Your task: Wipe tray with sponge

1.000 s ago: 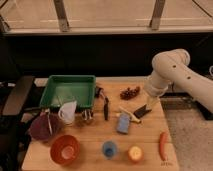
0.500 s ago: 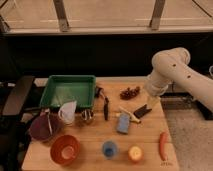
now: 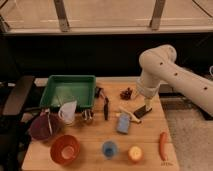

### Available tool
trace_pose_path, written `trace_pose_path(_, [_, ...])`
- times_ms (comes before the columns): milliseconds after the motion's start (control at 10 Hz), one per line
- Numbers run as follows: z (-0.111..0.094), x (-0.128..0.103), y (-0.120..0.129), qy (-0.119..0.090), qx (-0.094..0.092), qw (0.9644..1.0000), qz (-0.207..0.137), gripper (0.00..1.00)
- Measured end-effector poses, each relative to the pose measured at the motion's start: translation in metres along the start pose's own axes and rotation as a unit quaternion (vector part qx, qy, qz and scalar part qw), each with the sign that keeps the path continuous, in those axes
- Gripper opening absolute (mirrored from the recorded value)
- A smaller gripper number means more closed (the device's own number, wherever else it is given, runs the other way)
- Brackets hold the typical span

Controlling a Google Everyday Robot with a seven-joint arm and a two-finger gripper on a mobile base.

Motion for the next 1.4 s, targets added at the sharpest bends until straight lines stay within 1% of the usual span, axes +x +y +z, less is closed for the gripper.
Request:
trace_pose_path(100, [0.013, -0.012, 0.001, -0.003, -0.009, 0.9973, -0.073, 0.60])
trace_pose_path(200, [0.029, -0.019, 0.002, -0.002, -0.009, 0.9923, -0.123, 0.60])
trace_pose_path(300, [0.043, -0.026, 0.000, -0.002, -0.005, 0.9889, -0.149, 0.60])
trace_pose_path(400, [0.060, -0.034, -0.004, 0.005, 0.002, 0.9863, -0.165, 0.60])
trace_pose_path(500, [0.077, -0.043, -0.009, 0.013, 0.006, 0.9852, -0.171, 0.60])
trace_pose_path(600, [0.093, -0.050, -0.015, 0.013, 0.008, 0.9843, -0.176, 0.60])
trace_pose_path(700, [0.108, -0.059, -0.026, 0.007, 0.009, 0.9831, -0.183, 0.60])
trace_pose_path(800, [0.115, -0.060, -0.030, 0.003, 0.008, 0.9829, -0.184, 0.60])
trace_pose_path(1000, [0.134, -0.056, -0.037, -0.008, -0.002, 0.9831, -0.183, 0.60])
trace_pose_path(1100, [0.141, -0.054, -0.039, -0.015, -0.010, 0.9831, -0.182, 0.60])
trace_pose_path(1200, [0.149, -0.048, -0.041, -0.024, -0.018, 0.9839, -0.176, 0.60])
trace_pose_path(1400, [0.159, -0.041, -0.042, -0.040, -0.032, 0.9846, -0.167, 0.60])
